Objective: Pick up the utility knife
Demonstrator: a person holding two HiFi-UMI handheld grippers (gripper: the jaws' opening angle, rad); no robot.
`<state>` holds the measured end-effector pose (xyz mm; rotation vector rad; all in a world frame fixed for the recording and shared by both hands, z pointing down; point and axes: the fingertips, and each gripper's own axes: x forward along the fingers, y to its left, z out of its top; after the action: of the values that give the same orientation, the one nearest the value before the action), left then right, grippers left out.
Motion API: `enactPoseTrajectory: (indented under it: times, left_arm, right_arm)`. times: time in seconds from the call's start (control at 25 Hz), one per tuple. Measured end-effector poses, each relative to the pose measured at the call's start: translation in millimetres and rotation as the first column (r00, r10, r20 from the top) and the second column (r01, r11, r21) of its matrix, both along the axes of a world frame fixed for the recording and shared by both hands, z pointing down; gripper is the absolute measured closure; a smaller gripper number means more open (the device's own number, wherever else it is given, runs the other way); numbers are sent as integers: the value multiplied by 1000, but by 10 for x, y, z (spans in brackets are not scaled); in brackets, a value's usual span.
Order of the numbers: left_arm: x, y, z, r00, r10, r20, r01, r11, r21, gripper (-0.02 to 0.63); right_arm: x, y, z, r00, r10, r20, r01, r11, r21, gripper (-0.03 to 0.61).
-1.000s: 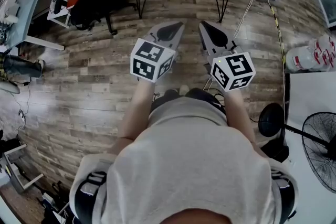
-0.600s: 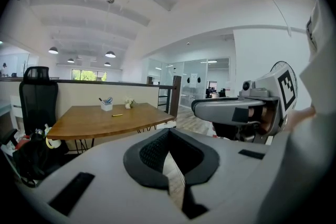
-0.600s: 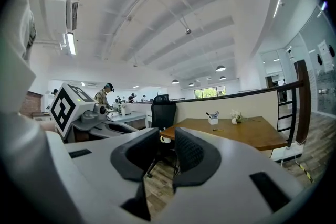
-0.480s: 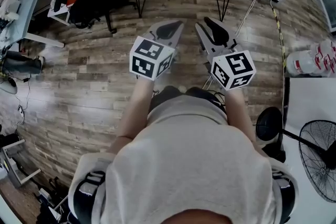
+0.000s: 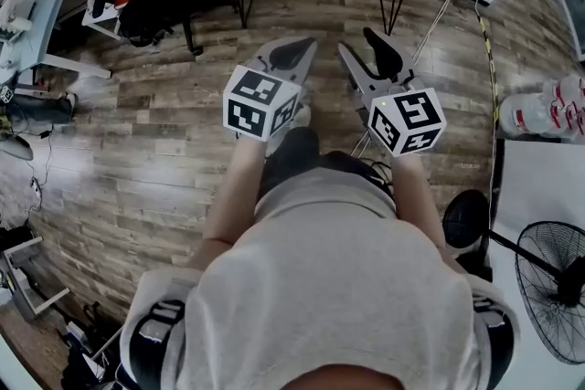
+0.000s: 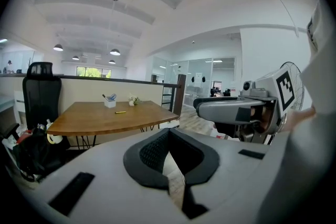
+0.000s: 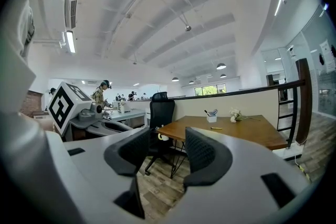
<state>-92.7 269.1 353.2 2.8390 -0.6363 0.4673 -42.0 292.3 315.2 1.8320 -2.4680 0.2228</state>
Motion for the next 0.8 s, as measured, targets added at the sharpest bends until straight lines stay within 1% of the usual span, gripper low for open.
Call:
enactPoseTrajectory:
  times: [0.28,0.6,0.8]
  left_arm:
    - [104,-461,113,1000,-9,5,9,1000,-28,598]
    - [366,-1264,142,999,-10,-33,9,999,-42,598]
    - [603,-1799,78,999,25,-45,-27,999,-38,598]
  right_arm:
    - [120,-393,95,1000,0,17,0,1000,-16,371]
    - [395,-1140,134,999,32,5,-31,999,-36,371]
    - [595,-1674,95,998,55,-9,-55,998,-41,371]
